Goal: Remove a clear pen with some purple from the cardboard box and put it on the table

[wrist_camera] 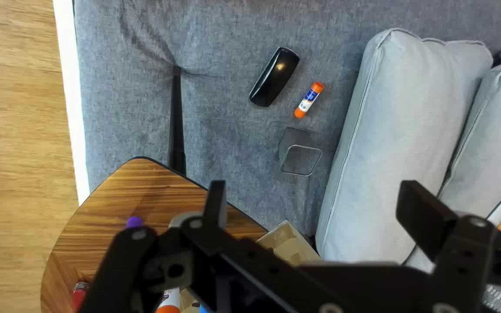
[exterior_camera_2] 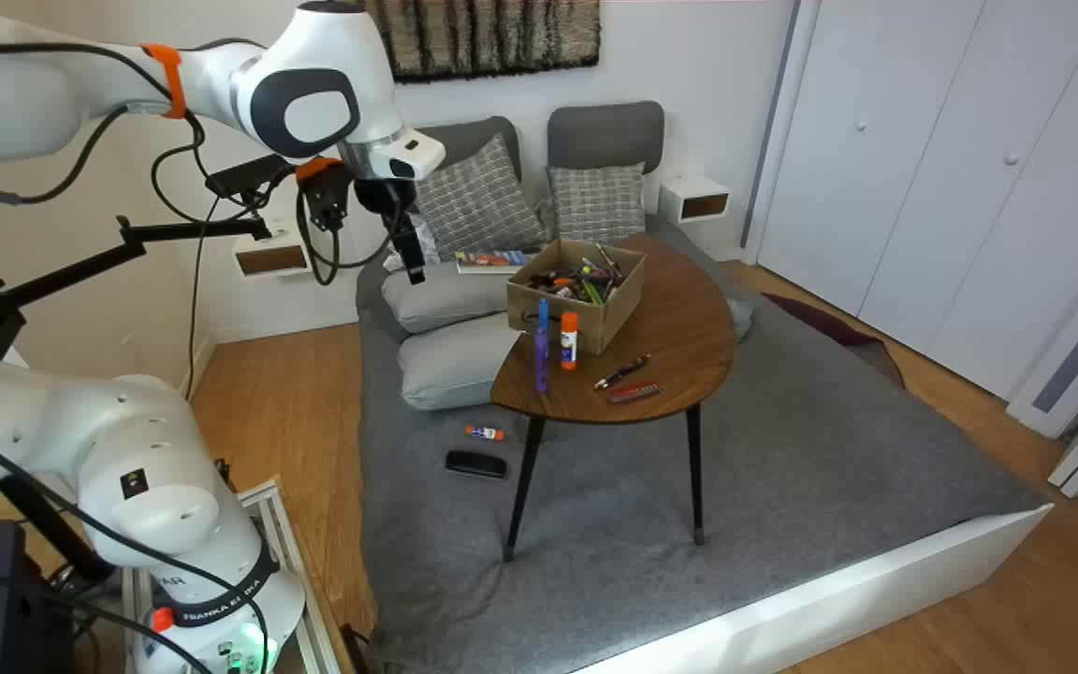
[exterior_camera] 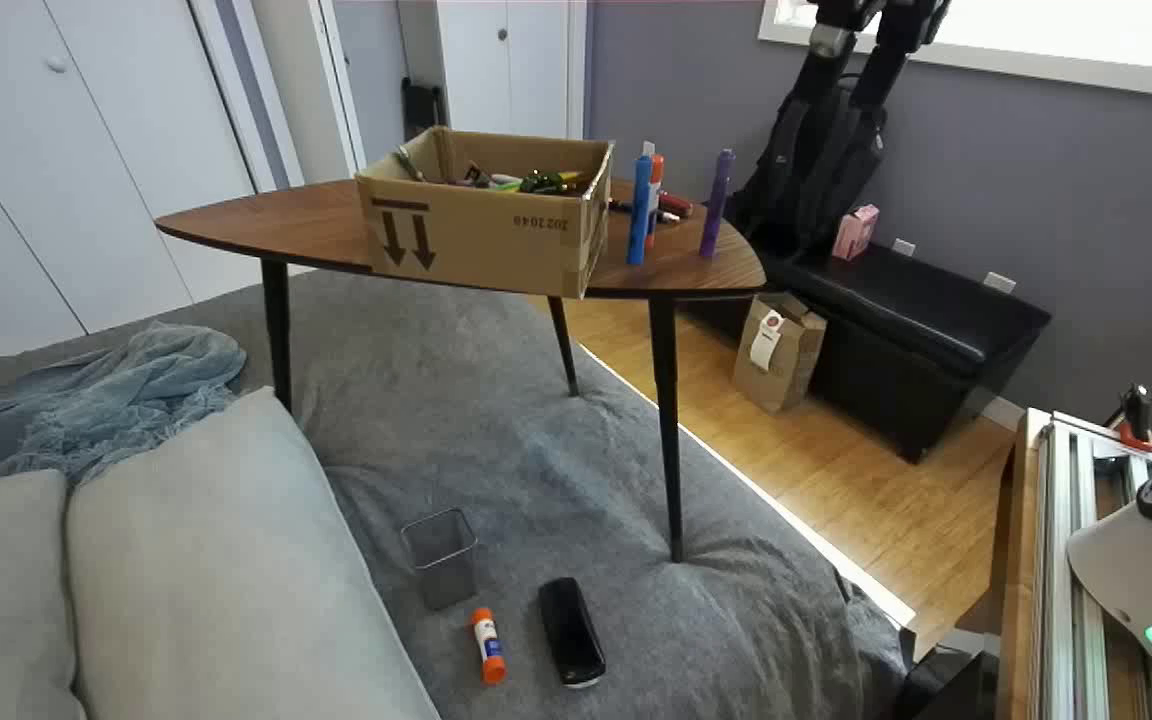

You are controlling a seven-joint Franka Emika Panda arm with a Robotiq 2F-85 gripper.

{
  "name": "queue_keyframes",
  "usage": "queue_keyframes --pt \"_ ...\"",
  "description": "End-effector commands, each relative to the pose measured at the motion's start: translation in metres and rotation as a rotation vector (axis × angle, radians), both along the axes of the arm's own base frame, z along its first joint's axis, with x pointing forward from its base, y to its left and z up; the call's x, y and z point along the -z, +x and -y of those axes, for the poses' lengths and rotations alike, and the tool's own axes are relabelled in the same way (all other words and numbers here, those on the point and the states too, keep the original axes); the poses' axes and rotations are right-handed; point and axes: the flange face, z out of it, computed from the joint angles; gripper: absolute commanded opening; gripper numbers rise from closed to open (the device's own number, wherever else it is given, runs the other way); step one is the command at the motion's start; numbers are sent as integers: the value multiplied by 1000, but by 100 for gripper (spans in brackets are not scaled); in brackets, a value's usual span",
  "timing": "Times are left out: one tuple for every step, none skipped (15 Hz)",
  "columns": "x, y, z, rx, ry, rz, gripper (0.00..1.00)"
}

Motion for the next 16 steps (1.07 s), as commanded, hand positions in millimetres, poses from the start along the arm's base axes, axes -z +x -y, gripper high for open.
queue_keyframes --pt "0 0 0 0 0 -1 100" --pt "0 0 0 0 0 -1 100" --pt "0 0 0 0 0 -1 100" --pt "0 0 0 0 0 -1 100" --pt "0 0 0 0 0 -1 100" --pt "0 0 0 0 0 -1 100" --pt "-5 6 1 10 -7 16 100" --pt "-12 12 1 -1 -16 39 100" --pt "-19 20 2 -4 -30 54 100" --pt "-28 30 2 -5 -53 77 100" --pt "-37 39 2 -20 -69 91 100" --pt "-46 50 1 -35 -100 109 100" --pt "-53 61 0 -68 -147 127 100" --pt "-61 73 -2 -100 -181 142 100" --pt "-66 84 -3 -120 -207 159 100" --pt "-70 95 -5 -143 -233 172 100"
